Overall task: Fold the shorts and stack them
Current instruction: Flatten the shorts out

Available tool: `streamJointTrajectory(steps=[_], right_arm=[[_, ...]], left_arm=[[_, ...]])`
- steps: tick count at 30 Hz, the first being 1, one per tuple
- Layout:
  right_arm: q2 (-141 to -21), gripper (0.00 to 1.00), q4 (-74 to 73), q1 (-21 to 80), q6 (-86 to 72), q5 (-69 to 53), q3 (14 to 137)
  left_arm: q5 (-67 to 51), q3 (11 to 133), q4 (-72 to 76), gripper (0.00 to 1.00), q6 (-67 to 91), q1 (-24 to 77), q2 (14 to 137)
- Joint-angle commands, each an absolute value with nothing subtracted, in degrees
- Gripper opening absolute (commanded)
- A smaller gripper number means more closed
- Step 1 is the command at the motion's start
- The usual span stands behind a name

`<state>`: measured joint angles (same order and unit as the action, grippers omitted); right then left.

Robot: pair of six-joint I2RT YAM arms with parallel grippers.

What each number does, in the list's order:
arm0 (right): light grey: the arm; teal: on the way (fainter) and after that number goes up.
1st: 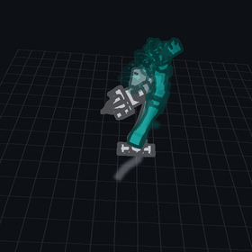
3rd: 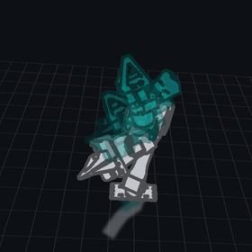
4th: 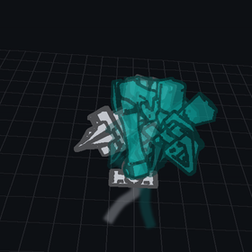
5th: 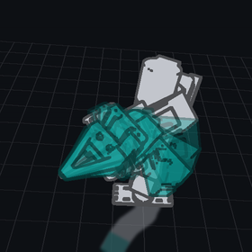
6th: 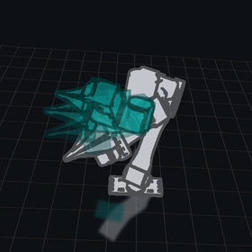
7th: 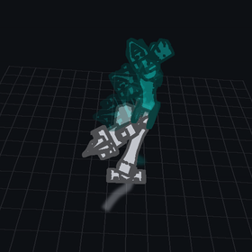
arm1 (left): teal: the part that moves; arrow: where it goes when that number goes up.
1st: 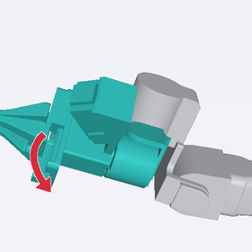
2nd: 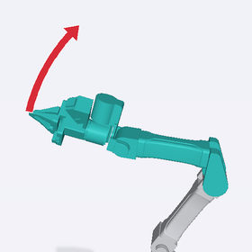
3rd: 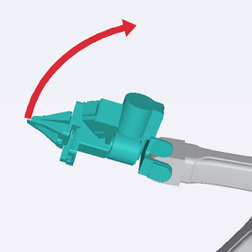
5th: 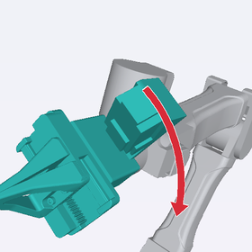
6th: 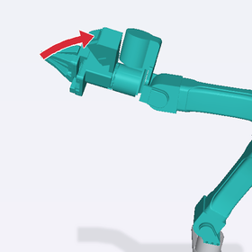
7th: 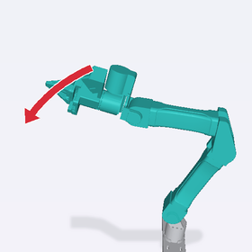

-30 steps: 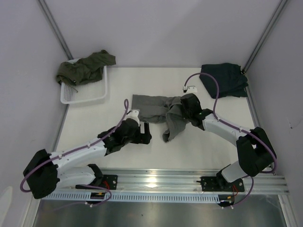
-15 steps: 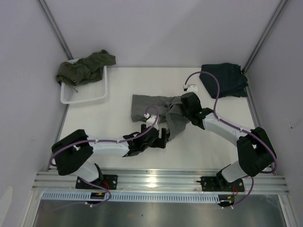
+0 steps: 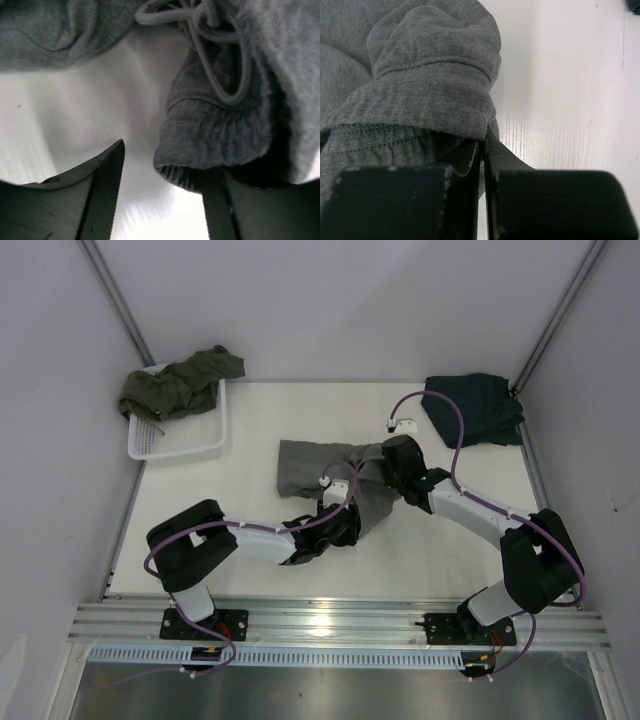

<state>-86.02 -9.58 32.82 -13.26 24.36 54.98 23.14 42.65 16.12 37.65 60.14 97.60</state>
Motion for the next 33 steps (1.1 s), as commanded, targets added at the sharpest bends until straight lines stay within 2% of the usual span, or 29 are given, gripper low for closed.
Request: streamJointTrajectory(steps=[1, 2, 4, 5, 7, 8, 12, 18, 20, 23, 24, 28, 33], right_arm=[[-84.2, 0.00, -8.5, 32.5, -13.5, 24.5, 56.2], [-84.1, 0.00, -8.6, 32.4, -13.6, 24.3, 56.2], [-84.0, 0.00, -9.0, 31.7, -13.8, 23.9, 56.6], [-83.6, 0.00, -9.4, 31.4, -13.9, 23.6, 56.8], [-83.1, 0.00, -11.4, 30.1, -14.3, 23.4, 58.2], [-82.5, 0.00, -12.4, 29.2, -14.2, 21.7, 58.9], [-81.4, 0.00, -22.8, 24.7, -15.1, 19.8, 64.9], [-74.2, 0.00, -30.0, 21.8, -16.3, 20.3, 69.1], [-72.8, 0.00, -31.9, 21.9, -16.5, 20.0, 69.4], [-69.4, 0.00, -34.2, 22.4, -18.2, 18.2, 66.2], [-68.4, 0.03, -33.7, 22.9, -18.8, 17.6, 62.4], [-60.7, 0.04, -29.0, 24.8, -22.2, 16.7, 49.9], [-58.3, 0.03, -25.3, 25.7, -24.8, 15.5, 40.0]], left_arm=[[22.3, 44.6, 21.2, 0.57, 39.1, 59.9, 99.9], [22.5, 44.8, 21.4, 0.47, 39.2, 59.8, 100.2], [23.2, 45.0, 21.6, 0.36, 39.3, 59.7, 100.5], [23.6, 45.2, 21.6, 0.25, 39.2, 59.5, 100.5], [23.7, 45.7, 19.4, 0.12, 37.8, 59.0, 99.5], [24.9, 46.4, 17.3, 0.00, 37.4, 57.9, 97.3], [29.6, 47.6, 4.2, 0.00, 32.8, 53.5, 86.8], [33.8, 51.4, -16.0, 0.00, 26.0, 43.2, 65.2], [35.5, 54.7, -22.0, 0.00, 23.0, 41.8, 62.1], [38.1, 61.0, -28.0, 0.00, 20.6, 41.6, 59.7], [38.1, 62.0, -30.0, 0.00, 20.4, 41.6, 59.4], [38.7, 58.0, -31.1, 0.00, 20.8, 41.7, 58.2], [37.3, 51.2, -32.7, 0.00, 26.0, 42.5, 57.3]])
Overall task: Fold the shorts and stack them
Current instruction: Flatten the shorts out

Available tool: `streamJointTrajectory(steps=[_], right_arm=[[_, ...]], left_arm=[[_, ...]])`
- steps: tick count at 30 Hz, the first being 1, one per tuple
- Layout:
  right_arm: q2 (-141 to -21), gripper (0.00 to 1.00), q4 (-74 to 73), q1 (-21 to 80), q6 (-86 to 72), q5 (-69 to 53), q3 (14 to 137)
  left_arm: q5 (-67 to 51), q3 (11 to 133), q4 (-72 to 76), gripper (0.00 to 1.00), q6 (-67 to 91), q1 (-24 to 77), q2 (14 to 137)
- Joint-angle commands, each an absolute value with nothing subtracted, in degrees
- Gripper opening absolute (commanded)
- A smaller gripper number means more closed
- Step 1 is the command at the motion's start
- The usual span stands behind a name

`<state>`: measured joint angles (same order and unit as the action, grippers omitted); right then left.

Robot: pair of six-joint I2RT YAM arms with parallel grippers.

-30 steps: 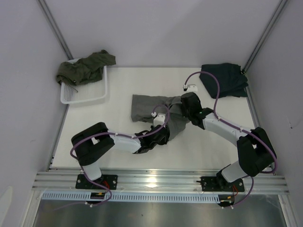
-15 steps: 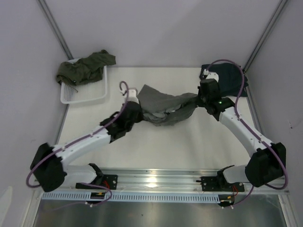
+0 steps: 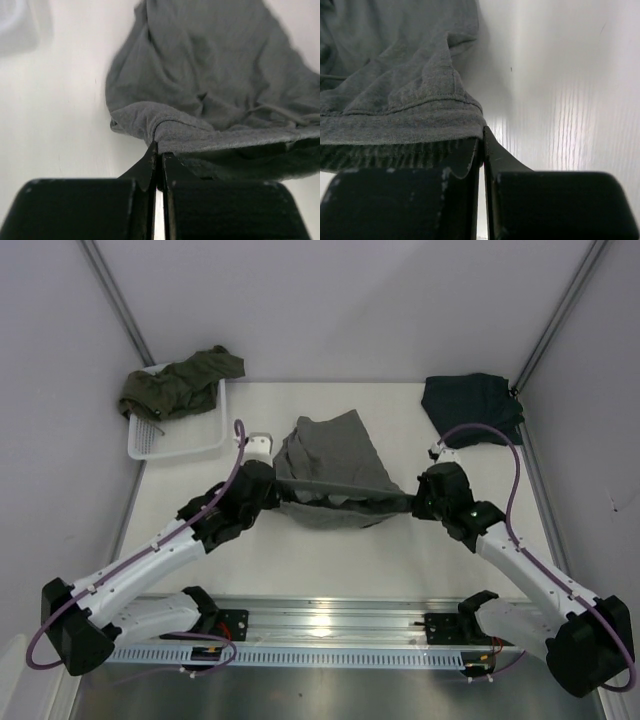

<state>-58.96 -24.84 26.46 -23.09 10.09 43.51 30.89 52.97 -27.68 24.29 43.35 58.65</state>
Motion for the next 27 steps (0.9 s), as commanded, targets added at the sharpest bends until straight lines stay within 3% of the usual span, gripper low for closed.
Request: streamJointTrajectory(steps=[1, 10, 20, 23, 27], right_arm=[[-58.5, 0.02, -25.2, 26.1, -25.4, 16.3, 38.6], [-60.6, 0.04, -20.7, 28.8, -26.2, 16.5, 34.3], [-64.6, 0.24, -17.8, 29.6, -25.5, 14.0, 35.1], [-65.7, 0.27, -17.1, 30.0, -25.6, 13.4, 35.1], [-65.6, 0.27, -16.7, 30.8, -25.6, 13.2, 34.9]], left_arm=[[37.0, 47.5, -32.3, 0.00, 26.9, 42.5, 57.2], [32.0, 33.1, -28.0, 0.00, 34.0, 43.1, 47.8], [31.5, 30.1, -27.7, 0.00, 34.9, 43.2, 48.6], [31.3, 29.7, -27.4, 0.05, 34.9, 43.2, 49.5], [30.9, 29.4, -27.4, 0.20, 35.2, 43.2, 48.7]])
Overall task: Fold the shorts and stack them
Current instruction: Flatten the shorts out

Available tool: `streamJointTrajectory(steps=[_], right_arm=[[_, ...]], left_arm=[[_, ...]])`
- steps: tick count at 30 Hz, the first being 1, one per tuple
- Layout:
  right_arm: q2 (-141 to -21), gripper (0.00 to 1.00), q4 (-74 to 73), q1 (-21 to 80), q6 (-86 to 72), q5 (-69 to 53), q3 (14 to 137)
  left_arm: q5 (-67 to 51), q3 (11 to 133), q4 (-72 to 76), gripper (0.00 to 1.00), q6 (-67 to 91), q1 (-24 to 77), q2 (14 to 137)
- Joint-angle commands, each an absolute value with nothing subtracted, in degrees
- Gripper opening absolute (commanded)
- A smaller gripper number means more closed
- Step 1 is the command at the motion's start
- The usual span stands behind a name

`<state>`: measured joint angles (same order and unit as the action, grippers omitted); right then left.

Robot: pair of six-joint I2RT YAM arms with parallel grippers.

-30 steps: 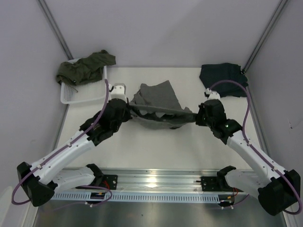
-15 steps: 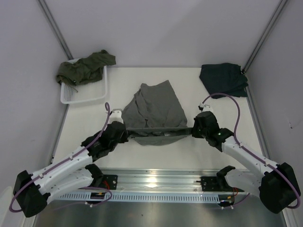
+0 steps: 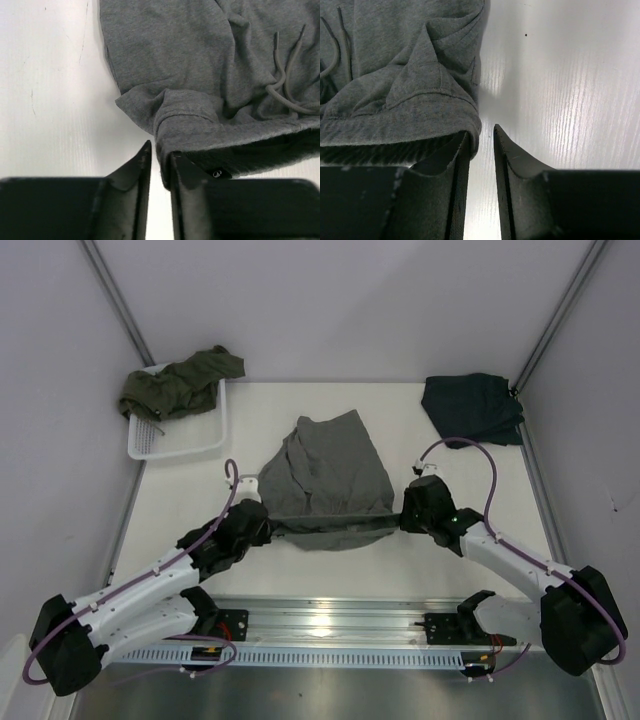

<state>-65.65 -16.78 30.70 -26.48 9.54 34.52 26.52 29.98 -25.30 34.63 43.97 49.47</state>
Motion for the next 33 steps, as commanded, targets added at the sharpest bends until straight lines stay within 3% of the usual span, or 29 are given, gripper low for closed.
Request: streamJointTrajectory(steps=[1, 3, 5, 7, 11, 13, 16, 17, 20, 24, 33], right_arm=[[-65.6, 0.27, -16.5, 30.9, -25.5, 12.6, 34.9], [-65.4, 0.26, -16.1, 31.2, -25.5, 11.9, 34.7], [-65.7, 0.18, -16.2, 31.6, -25.7, 11.8, 34.9], [-65.8, 0.08, -16.5, 31.6, -25.8, 12.2, 35.2], [-65.7, 0.02, -16.6, 31.6, -25.8, 12.1, 35.4], [-65.4, 0.00, -16.8, 31.7, -25.8, 12.1, 35.6], [-65.2, 0.00, -18.0, 31.6, -25.8, 12.9, 36.3], [-65.2, 0.00, -18.6, 31.6, -25.8, 13.2, 36.8], [-64.4, 0.00, -22.4, 31.6, -25.6, 14.4, 40.2], [-61.4, 0.00, -30.0, 31.6, -25.3, 15.7, 48.8], [-53.7, 0.00, -42.1, 31.6, -21.8, 14.8, 80.0]], left_arm=[[30.8, 29.4, -27.3, 0.23, 35.2, 43.2, 48.5], [30.6, 29.2, -27.5, 0.32, 35.3, 43.2, 48.1], [30.4, 29.2, -27.6, 0.39, 35.5, 43.2, 48.1], [30.4, 29.1, -27.7, 0.41, 35.8, 43.1, 48.3], [30.2, 28.7, -26.6, 0.44, 35.9, 43.0, 49.1], [29.9, 28.5, -25.8, 0.40, 35.6, 42.9, 49.7], [30.0, 28.5, -25.0, 0.07, 34.9, 42.5, 50.6], [30.3, 28.7, -25.5, 0.00, 34.9, 42.5, 50.5], [31.0, 31.6, -27.4, 0.00, 34.3, 42.5, 49.3], [31.9, 44.6, -34.3, 0.00, 32.2, 42.5, 47.7], [32.4, 76.0, -46.7, 0.00, 22.2, 42.6, 44.8]])
